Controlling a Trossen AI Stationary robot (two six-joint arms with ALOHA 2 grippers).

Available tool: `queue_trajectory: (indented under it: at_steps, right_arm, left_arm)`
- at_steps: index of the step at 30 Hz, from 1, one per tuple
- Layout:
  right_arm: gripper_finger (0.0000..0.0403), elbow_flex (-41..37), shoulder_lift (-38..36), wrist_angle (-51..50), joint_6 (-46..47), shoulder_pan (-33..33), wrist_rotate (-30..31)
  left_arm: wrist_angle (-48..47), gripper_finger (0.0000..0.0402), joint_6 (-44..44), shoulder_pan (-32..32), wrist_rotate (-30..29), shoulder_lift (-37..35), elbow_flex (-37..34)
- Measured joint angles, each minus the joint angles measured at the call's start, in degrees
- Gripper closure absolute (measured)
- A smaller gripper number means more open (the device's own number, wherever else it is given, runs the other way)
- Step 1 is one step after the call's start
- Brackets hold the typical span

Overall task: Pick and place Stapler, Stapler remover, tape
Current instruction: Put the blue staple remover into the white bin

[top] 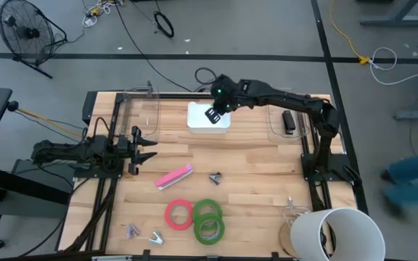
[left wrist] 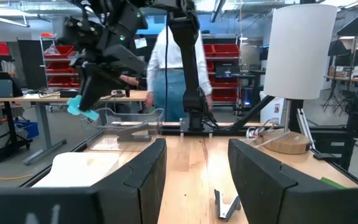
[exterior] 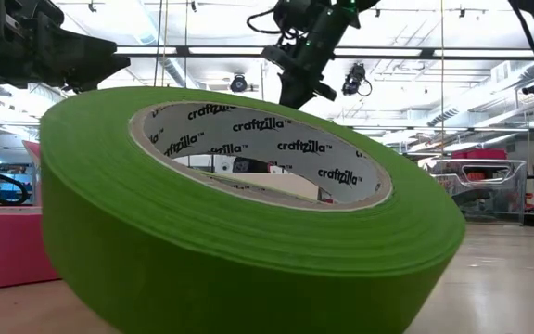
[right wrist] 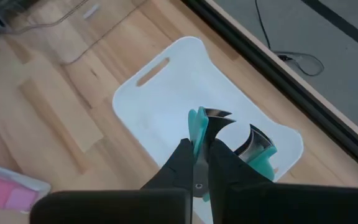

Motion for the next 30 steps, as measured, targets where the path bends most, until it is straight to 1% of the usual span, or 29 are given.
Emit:
queue_trajectory:
  at_steps: [11, 13, 18, 21, 25, 30]
  right_arm:
    - [0.0392, -0.72, 0.0, 2.37, -1.65, -1.39, 1.05]
    - [0.0375, -0.74, 0.0, 2.49, -1.97, -1.44, 1.07]
    - [0.0306, -0.74, 0.0, 2.73, -3.21, -1.54, 1.09]
    - [0.0276, -0.74, 0.0, 3.53, -3.21, -1.56, 1.09]
    - [0.0255, -0.74, 0.0, 4.95, -3.42, -1.56, 0.99]
    - [0.025, -0.74, 0.0, 4.62, -4.67, -1.6, 1.54]
  left_arm:
    - [0.02, 0.0225, 0.52, -0.02, -0.02, 0.0, -0.01]
    - [0.0, 0.0225, 0.52, 0.0, -0.02, 0.0, -0.01]
    - [0.0, 0.0225, 0.5, 0.0, -0.02, 0.0, 0.0]
    - [0.0, 0.0225, 0.46, 0.0, -0.02, 0.0, 0.0]
    - [0.0, 0.0225, 0.39, 0.0, -0.02, 0.0, -0.02]
    - [0.0, 0.0225, 0.39, -0.01, -0.02, 0.0, -0.01]
